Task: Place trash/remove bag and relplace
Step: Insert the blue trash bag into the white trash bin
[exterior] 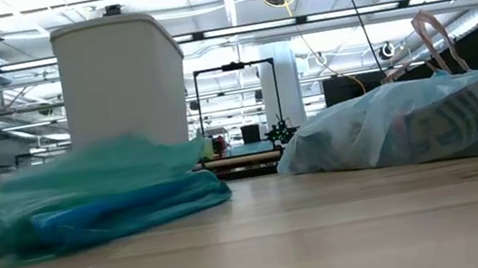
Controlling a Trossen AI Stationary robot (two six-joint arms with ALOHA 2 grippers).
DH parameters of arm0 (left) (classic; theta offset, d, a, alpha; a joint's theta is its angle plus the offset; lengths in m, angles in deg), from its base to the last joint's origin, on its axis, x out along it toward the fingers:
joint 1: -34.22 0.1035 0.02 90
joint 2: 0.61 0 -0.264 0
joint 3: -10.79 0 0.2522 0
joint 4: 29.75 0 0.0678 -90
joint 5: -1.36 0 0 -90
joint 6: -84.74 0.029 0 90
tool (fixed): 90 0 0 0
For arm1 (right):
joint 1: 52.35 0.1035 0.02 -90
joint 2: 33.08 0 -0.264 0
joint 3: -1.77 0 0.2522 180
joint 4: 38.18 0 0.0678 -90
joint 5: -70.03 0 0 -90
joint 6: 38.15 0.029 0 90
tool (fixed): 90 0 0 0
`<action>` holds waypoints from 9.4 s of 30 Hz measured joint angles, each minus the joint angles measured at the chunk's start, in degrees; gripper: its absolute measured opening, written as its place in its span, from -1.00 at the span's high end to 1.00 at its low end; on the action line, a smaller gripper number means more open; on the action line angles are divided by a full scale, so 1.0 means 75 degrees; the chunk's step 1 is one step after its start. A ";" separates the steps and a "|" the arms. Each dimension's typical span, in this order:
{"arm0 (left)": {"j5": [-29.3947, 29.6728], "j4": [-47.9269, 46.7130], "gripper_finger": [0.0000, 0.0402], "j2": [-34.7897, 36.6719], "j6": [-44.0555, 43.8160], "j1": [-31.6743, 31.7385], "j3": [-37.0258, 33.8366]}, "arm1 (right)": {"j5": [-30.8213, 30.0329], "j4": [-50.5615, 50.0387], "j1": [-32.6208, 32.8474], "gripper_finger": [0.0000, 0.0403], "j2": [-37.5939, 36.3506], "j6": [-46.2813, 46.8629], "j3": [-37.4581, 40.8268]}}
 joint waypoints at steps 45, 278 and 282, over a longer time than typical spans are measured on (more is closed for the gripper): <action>-0.1298 -0.1182 -0.07 -0.1464 0.0009 0.0740 0.0009 | 0.0704 0.3969 -0.0136 -0.01 0.3080 0.1822 0.1614; -0.1879 0.1147 -0.06 -0.2467 0.1314 0.0741 -0.1154 | 0.4868 0.2921 0.0068 1.00 0.4118 0.0010 -0.2429; -0.2899 0.1287 -0.06 -0.2927 0.1174 0.0735 -0.1154 | 0.4846 0.2762 0.0085 0.96 0.4130 0.0000 -0.2413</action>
